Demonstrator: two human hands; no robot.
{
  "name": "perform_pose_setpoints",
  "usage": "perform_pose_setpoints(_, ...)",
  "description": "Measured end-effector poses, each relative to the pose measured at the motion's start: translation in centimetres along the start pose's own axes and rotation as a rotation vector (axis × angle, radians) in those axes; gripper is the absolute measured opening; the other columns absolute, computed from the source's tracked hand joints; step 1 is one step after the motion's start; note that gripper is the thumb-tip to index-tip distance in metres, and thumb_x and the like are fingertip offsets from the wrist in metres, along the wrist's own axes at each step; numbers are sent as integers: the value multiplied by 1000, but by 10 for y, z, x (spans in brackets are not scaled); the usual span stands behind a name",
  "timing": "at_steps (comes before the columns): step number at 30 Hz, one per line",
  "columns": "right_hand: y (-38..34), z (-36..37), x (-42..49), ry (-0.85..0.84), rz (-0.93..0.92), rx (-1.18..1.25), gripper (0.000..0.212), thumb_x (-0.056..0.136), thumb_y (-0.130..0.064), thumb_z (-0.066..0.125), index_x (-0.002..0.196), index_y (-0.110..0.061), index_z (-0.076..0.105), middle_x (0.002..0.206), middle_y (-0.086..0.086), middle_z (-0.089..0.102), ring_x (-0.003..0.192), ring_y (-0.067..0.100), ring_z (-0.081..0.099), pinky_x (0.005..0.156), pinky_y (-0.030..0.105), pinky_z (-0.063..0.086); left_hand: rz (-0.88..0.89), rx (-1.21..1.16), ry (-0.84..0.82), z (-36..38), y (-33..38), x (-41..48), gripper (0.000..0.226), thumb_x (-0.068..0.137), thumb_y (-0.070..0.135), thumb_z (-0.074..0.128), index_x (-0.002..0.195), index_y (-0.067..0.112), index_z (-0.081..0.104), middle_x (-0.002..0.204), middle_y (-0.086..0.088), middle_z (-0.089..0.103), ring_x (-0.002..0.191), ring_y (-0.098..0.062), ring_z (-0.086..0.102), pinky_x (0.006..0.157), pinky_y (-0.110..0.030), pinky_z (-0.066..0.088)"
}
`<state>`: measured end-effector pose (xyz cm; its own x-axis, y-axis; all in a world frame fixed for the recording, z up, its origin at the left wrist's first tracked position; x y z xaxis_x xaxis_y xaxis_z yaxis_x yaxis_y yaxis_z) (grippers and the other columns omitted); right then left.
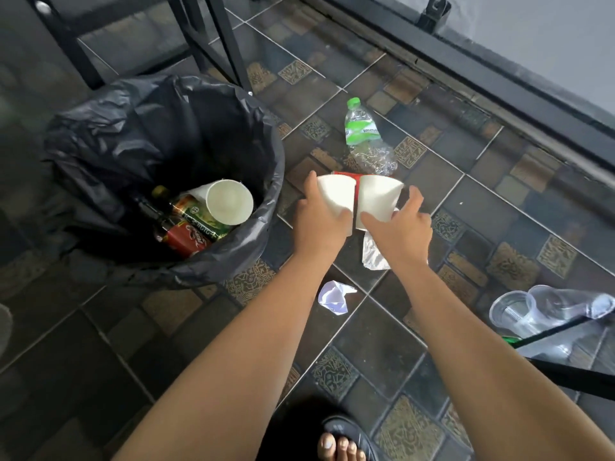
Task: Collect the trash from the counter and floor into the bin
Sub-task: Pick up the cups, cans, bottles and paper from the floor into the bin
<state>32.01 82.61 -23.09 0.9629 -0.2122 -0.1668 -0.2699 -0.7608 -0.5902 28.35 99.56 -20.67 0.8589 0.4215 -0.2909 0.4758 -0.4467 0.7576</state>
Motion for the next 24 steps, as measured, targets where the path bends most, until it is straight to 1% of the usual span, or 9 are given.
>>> perform_pose_setpoints(4, -26, -31, 1, 78, -12, 238, 100, 65, -62, 65, 148, -26, 20, 125, 4, 60, 115, 25, 56, 94, 42, 47, 267, -19, 77, -27, 48, -27, 86, 84, 29, 67, 154, 26, 17, 134, -9, 55, 122, -29, 52, 92, -41, 44)
perform_pose_setpoints(7, -59, -54, -3, 158, -115, 353, 94, 65, -60, 64, 145, -29, 25, 132, 0, 55, 113, 18, 59, 94, 40, 50, 404, -114, 223, -66, 76, -48, 85, 84, 28, 70, 153, 26, 21, 134, -5, 55, 120, -25, 53, 93, -39, 49)
perform_pose_setpoints(10, -97, -63, -11, 164, -244, 466, 89, 71, -51, 68, 147, -30, 27, 134, -2, 52, 114, 11, 57, 92, 30, 51, 473, -220, 395, -117, 84, -58, 83, 85, 23, 70, 153, 22, 23, 143, 1, 49, 125, -17, 49, 97, -32, 46)
perform_pose_setpoints(13, -140, -57, -27, 122, -367, 510, 87, 77, -50, 68, 150, -31, 23, 130, -6, 53, 111, 8, 58, 92, 29, 52, 400, -171, 565, -165, 65, -48, 81, 86, 24, 65, 154, 24, 22, 143, 0, 47, 127, -18, 44, 101, -32, 40)
perform_pose_setpoints(15, -168, -47, -42, 73, -454, 496, 87, 81, -50, 67, 152, -29, 20, 123, -10, 55, 107, 8, 59, 88, 25, 50, 263, -113, 625, -191, 38, -36, 80, 87, 26, 61, 155, 29, 19, 142, -4, 45, 129, -24, 43, 101, -37, 37)
perform_pose_setpoints(16, -181, -41, -51, 54, -510, 471, 87, 82, -50, 66, 152, -29, 19, 121, -12, 54, 108, 8, 59, 88, 26, 51, 191, -90, 635, -201, 23, -30, 79, 87, 27, 59, 154, 32, 18, 141, -5, 45, 128, -27, 43, 100, -38, 37)
perform_pose_setpoints(19, -212, -17, -70, -4, -686, 302, 84, 86, -48, 63, 153, -25, 19, 128, -3, 56, 116, 16, 55, 93, 39, 48, 66, 8, 624, -218, -13, -19, 75, 90, 31, 57, 153, 40, 17, 136, -9, 46, 124, -30, 45, 90, -38, 40)
perform_pose_setpoints(21, -222, 2, -79, 2, -784, 115, 78, 88, -47, 61, 152, -21, 26, 131, 3, 58, 120, 23, 54, 95, 45, 42, 3, 101, 583, -221, -30, -14, 73, 92, 31, 56, 152, 43, 17, 133, -10, 46, 120, -31, 45, 81, -34, 37)
perform_pose_setpoints(24, -228, 22, -88, 99, -908, -150, 70, 88, -47, 59, 148, -19, 37, 125, 5, 63, 113, 27, 60, 90, 43, 36, -79, 215, 481, -216, -48, -9, 77, 93, 34, 58, 154, 39, 12, 135, -14, 42, 119, -35, 42, 81, -37, 35)
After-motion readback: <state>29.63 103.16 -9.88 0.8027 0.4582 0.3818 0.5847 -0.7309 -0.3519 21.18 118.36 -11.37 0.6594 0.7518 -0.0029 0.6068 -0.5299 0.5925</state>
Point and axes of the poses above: each hand's wrist, its own x-axis towards the middle knuckle, its own z-axis out of the palm, y = z × x, the point moved 6 cm from there along x, towards the middle knuckle
